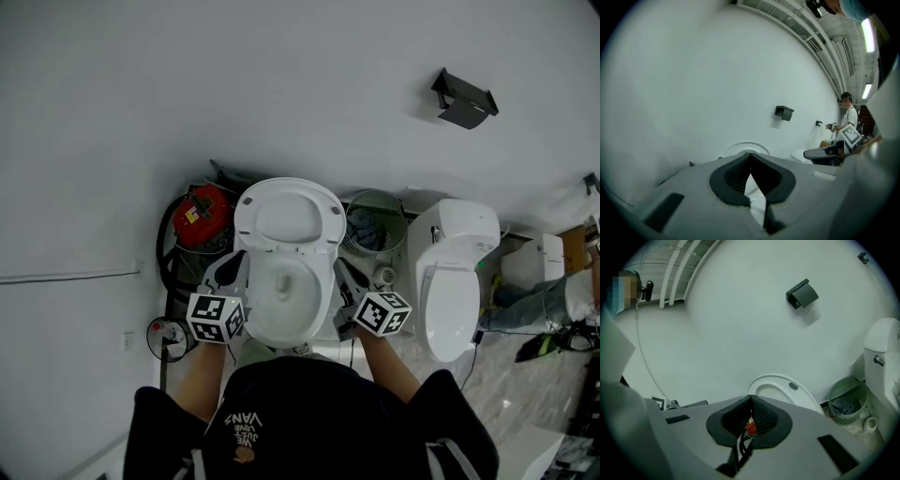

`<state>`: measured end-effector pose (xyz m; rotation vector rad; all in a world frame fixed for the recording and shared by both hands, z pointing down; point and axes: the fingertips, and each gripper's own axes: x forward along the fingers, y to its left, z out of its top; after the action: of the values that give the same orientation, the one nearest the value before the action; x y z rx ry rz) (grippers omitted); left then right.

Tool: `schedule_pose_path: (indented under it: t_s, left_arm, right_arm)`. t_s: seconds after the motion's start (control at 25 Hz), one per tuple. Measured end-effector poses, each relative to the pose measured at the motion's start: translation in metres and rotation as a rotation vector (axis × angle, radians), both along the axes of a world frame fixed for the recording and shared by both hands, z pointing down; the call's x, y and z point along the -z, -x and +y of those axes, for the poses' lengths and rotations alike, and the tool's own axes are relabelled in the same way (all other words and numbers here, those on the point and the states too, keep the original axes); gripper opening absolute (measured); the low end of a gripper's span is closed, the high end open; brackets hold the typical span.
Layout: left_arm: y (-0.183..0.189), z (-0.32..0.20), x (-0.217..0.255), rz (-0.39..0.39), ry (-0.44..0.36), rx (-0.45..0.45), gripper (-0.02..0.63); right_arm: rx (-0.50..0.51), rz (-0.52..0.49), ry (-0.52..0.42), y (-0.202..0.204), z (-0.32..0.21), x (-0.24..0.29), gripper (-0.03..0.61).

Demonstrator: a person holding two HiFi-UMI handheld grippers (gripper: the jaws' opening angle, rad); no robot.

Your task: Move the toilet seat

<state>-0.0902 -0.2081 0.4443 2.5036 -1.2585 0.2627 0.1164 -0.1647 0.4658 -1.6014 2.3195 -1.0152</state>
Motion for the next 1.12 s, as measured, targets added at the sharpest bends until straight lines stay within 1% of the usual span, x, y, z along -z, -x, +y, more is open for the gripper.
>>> schedule_pose_path:
  t_s: [0.16,0.28,0.48,0.56,0.8,1.12]
  left_arm:
    - [0.001,0.026,0.005,-0.027,-0.012,0.013,0.009]
    - [0.002,0.045,0.009,-0.038,-0.024,0.028,0.009]
    - [0.012,0.069,0.008,-0.090,-0.025,0.099,0.009]
    - [0.012,0.079,0.010,-0.104,-0.032,0.113,0.009]
    - [0.014,0.111,0.009,-0.090,-0.025,0.145,0.009]
    - [0.009,0.143,0.009,-0.099,-0.027,0.154,0.009]
  right_arm:
    - [0.045,-0.006,-0.031,0.002,0.009,0.011,0.000]
    - [0.076,0.016,-0.047,0.001,0.017,0.018,-0.002]
    - [0.120,0.042,-0.068,0.001,0.029,0.027,-0.002]
    - [0.134,0.043,-0.071,0.000,0.033,0.028,-0.002]
    - [0.162,0.038,-0.061,0.004,0.048,0.024,-0.002]
    - [0.202,0.040,-0.051,0.011,0.065,0.021,-0.002]
